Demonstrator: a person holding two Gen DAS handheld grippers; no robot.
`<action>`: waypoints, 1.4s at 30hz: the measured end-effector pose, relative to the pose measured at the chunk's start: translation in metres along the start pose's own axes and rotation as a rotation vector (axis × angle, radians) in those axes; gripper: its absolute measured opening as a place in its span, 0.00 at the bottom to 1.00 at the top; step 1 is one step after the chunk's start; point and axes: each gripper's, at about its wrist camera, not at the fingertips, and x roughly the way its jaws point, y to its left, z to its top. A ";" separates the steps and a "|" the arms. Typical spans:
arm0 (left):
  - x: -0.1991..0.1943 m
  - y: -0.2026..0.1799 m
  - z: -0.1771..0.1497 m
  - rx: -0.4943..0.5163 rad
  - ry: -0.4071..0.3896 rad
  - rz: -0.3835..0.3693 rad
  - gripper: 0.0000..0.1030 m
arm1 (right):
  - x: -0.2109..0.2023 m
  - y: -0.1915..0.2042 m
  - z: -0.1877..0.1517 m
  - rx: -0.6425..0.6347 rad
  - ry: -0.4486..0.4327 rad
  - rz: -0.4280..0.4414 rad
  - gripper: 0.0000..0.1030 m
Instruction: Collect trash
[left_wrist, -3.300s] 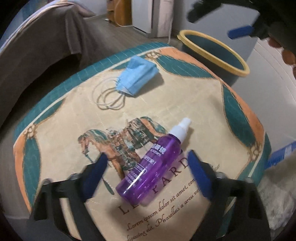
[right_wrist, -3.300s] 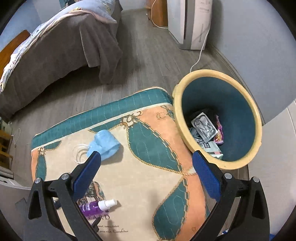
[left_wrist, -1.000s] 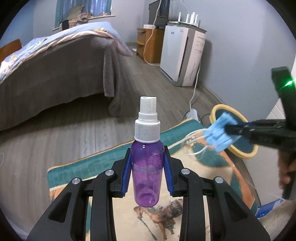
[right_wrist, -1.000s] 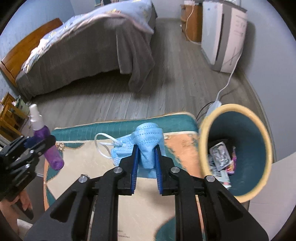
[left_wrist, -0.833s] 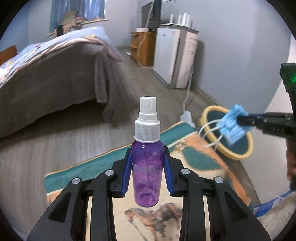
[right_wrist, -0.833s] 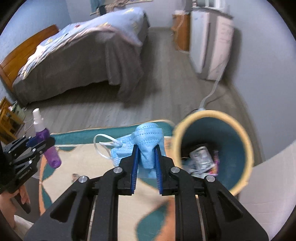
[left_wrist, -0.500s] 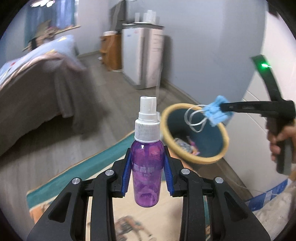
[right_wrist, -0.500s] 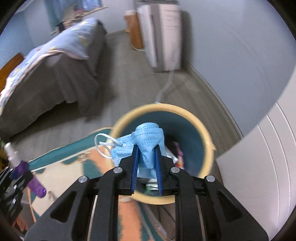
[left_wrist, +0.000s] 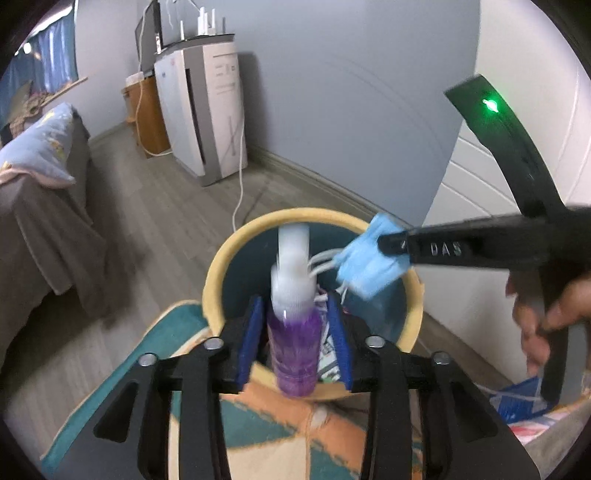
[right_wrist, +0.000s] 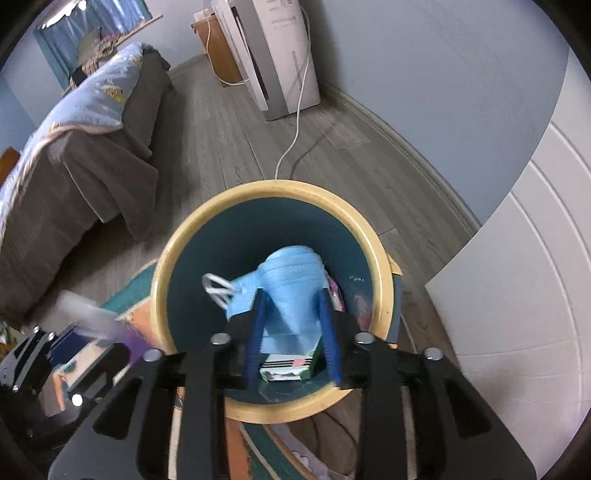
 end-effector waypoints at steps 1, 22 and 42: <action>0.000 0.001 0.002 -0.006 -0.001 0.006 0.43 | 0.000 -0.002 0.001 0.009 -0.001 0.004 0.32; -0.130 0.023 -0.031 -0.178 -0.061 0.131 0.95 | -0.108 0.025 -0.053 -0.126 -0.131 -0.058 0.94; -0.110 0.026 -0.041 -0.230 -0.052 0.263 0.95 | -0.110 0.025 -0.076 -0.193 -0.235 -0.224 0.94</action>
